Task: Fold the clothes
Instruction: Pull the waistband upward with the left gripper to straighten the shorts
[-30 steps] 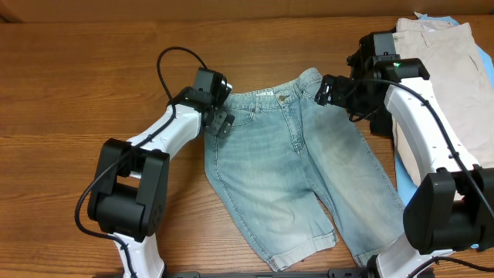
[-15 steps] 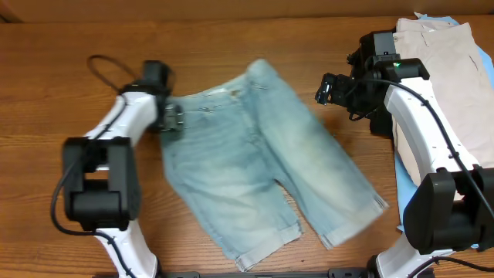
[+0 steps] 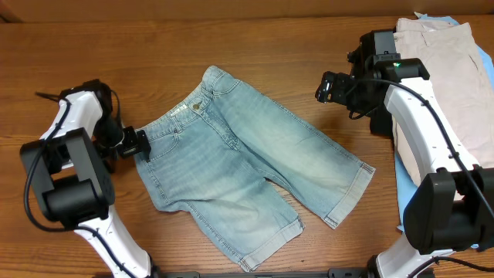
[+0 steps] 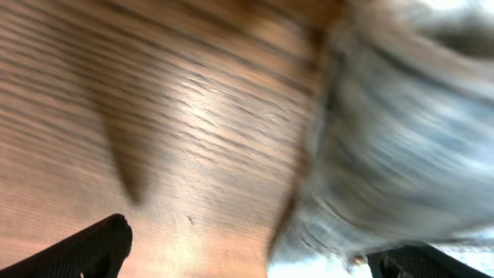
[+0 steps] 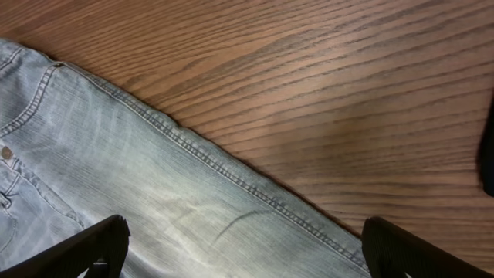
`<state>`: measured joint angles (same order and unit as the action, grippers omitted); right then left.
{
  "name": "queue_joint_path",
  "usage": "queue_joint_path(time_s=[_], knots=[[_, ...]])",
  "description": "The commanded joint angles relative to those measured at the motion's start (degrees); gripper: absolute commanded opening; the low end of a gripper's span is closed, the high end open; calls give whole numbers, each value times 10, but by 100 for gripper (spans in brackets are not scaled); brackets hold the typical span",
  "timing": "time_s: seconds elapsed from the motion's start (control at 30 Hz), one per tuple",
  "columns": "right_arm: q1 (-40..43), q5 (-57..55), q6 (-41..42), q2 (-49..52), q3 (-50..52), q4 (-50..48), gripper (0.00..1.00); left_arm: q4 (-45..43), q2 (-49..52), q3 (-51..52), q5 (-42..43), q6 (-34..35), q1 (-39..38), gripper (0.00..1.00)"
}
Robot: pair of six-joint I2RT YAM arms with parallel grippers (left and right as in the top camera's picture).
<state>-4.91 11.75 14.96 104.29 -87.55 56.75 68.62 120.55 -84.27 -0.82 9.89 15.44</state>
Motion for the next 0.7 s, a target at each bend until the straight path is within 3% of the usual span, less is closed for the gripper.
queue_joint_path(time_s=[0.0, 0.1, 0.23, 0.4, 0.67], knots=[[1, -3, -1, -23, -13, 0, 100, 28, 4, -109, 11, -45, -41, 100], [1, -3, -1, -23, -13, 2, 100, 24, 4, -198, 11, -78, -81, 100], [1, -3, -1, -23, -13, 7, 100, -48, 4, -268, 26, -147, -138, 100], [1, -3, -1, -23, -13, 12, 100, -175, 15, -271, 84, -234, -207, 100], [1, -3, -1, -23, -13, 20, 100, -269, 97, -271, 96, -268, -264, 100]])
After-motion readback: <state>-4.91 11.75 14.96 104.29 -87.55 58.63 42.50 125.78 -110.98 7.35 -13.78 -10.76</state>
